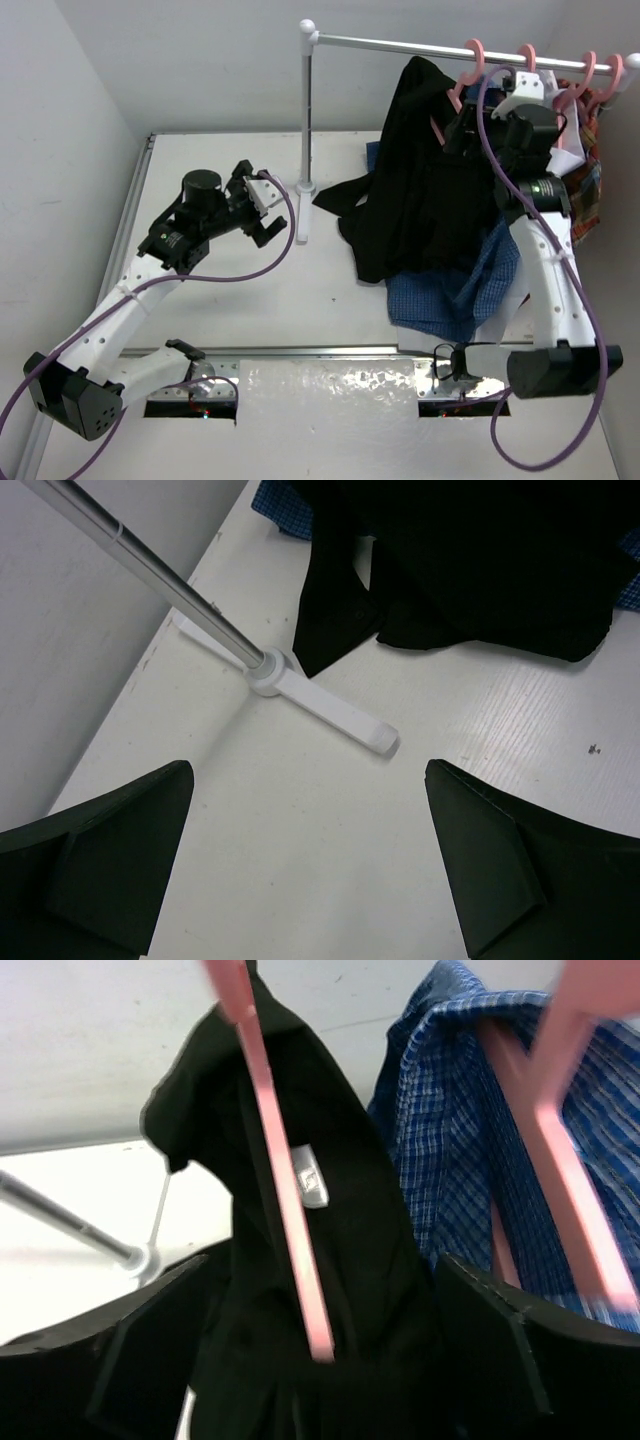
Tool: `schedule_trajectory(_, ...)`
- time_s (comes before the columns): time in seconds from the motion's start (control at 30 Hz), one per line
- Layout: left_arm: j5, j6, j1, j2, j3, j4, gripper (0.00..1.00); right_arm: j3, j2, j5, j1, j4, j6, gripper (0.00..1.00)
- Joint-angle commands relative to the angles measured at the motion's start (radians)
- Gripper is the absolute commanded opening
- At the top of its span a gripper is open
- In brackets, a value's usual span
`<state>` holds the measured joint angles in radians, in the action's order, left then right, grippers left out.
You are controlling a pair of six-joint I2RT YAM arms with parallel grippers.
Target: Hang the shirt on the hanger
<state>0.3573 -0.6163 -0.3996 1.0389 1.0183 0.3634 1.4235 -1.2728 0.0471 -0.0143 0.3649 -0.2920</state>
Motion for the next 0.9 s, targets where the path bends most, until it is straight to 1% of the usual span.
schedule_trajectory(0.0, 0.016, -0.005, 0.001, -0.014, 0.002, -0.026, 1.00, -0.006, 0.113, -0.003, 0.005, 0.002, 0.060, 0.95)
schedule_trajectory(0.03, 0.019, -0.003, 0.001, -0.014, 0.003, -0.027, 1.00, -0.005, 0.147, -0.003, 0.005, 0.012, 0.069, 0.99)
schedule_trajectory(0.2, 0.025, -0.007, 0.001, -0.011, 0.008, -0.021, 1.00, -0.038, 0.252, 0.003, -0.016, 0.097, 0.102, 0.99)
schedule_trajectory(0.27, 0.025, -0.007, 0.001, -0.010, 0.009, -0.021, 1.00, -0.082, 0.320, 0.035, -0.030, 0.111, 0.099, 0.99)
schedule_trajectory(0.37, 0.023, -0.008, 0.001, -0.002, 0.017, -0.020, 1.00, -0.158, 0.403, 0.042, -0.071, 0.106, 0.068, 0.99)
schedule_trajectory(0.47, 0.020, -0.008, 0.001, 0.007, 0.029, -0.017, 1.00, -0.248, 0.415, 0.057, -0.203, 0.088, 0.051, 0.99)
schedule_trajectory(0.5, 0.019, -0.007, 0.001, 0.009, 0.035, -0.017, 1.00, -0.259, 0.394, 0.159, -0.342, 0.094, 0.079, 0.99)
schedule_trajectory(0.53, 0.014, -0.005, 0.001, 0.010, 0.037, -0.015, 1.00, -0.265, 0.363, 0.240, -0.431, 0.117, 0.100, 0.99)
schedule_trajectory(0.57, 0.012, -0.005, 0.001, 0.012, 0.037, -0.014, 1.00, -0.261, 0.281, 0.337, -0.522, 0.133, 0.149, 0.99)
schedule_trajectory(0.6, 0.009, -0.005, 0.001, 0.012, 0.037, -0.014, 1.00, -0.253, 0.233, 0.551, -0.709, 0.147, 0.174, 0.99)
schedule_trajectory(0.63, 0.002, -0.007, 0.002, 0.010, 0.036, -0.012, 1.00, -0.241, 0.192, 0.636, -0.787, 0.166, 0.188, 0.99)
schedule_trajectory(0.67, 0.002, -0.007, 0.002, 0.009, 0.032, -0.006, 1.00, -0.245, 0.161, 0.689, -0.827, 0.164, 0.166, 0.99)
schedule_trajectory(0.7, -0.001, -0.010, 0.002, 0.007, 0.029, -0.001, 1.00, -0.268, 0.155, 0.706, -0.851, 0.145, 0.146, 0.99)
schedule_trajectory(0.73, -0.006, -0.011, 0.002, 0.000, 0.028, 0.002, 1.00, -0.364, 0.179, 0.721, -0.849, 0.037, 0.134, 0.99)
schedule_trajectory(0.77, -0.003, -0.017, 0.002, -0.008, 0.017, 0.003, 1.00, -0.423, 0.206, 0.738, -0.849, -0.050, 0.140, 0.99)
schedule_trajectory(0.8, -0.004, -0.020, 0.002, -0.014, 0.011, 0.003, 1.00, -0.470, 0.249, 0.750, -0.848, -0.097, 0.137, 0.99)
schedule_trajectory(0.83, 0.003, -0.025, 0.002, -0.022, 0.003, 0.002, 1.00, -0.530, 0.257, 0.854, -0.848, -0.154, 0.140, 0.99)
schedule_trajectory(0.87, 0.005, -0.031, 0.002, -0.036, -0.009, -0.001, 1.00, -0.549, 0.256, 0.894, -0.834, -0.162, 0.142, 0.99)
